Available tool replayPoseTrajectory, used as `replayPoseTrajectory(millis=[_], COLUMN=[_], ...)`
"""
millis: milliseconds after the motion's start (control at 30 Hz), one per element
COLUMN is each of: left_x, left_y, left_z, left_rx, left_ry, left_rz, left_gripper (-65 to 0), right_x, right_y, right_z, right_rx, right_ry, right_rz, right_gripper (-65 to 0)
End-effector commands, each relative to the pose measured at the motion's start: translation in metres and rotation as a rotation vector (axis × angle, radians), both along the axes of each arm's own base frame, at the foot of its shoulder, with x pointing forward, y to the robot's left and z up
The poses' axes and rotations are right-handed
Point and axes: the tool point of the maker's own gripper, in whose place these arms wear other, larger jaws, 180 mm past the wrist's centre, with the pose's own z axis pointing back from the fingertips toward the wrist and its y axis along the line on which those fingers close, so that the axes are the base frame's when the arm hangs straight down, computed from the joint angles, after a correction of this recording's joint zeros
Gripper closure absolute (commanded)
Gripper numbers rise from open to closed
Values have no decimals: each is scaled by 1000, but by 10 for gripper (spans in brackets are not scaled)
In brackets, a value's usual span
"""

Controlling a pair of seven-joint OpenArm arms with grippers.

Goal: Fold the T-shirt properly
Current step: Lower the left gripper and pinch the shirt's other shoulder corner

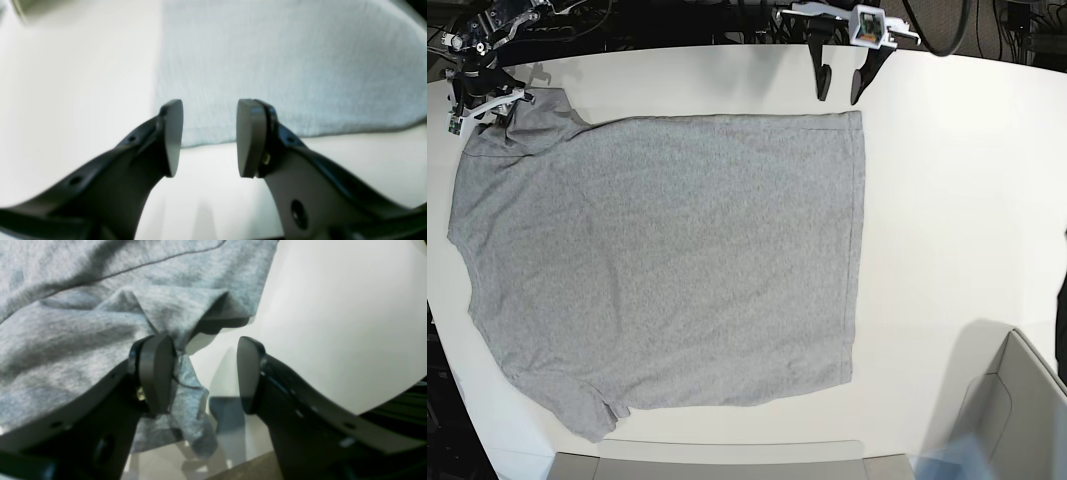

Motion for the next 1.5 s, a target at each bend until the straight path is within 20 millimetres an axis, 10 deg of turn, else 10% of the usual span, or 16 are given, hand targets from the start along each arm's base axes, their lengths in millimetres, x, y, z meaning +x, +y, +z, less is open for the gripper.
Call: replayPoseTrajectory(millis=[0, 433, 1133, 1467], left_x=[11, 35, 29, 19], left_y=[1, 83, 38, 33], left_z=[5, -51, -116, -123], left_rx=[-38, -287, -386, -390], left_ry=[1, 384, 573, 631], left_rz=[21, 254, 21, -8], left_gripper=[-278, -277, -275, -47], right_x=[-106, -104, -99, -94], right_y=[23, 16, 18, 18], right_z=[-48, -45, -46, -45], right_rx=[91, 69, 65, 66], right_ry=[572, 590, 593, 584], right_rz=[-4, -3, 2, 2], right_gripper=[-311, -311, -311, -214])
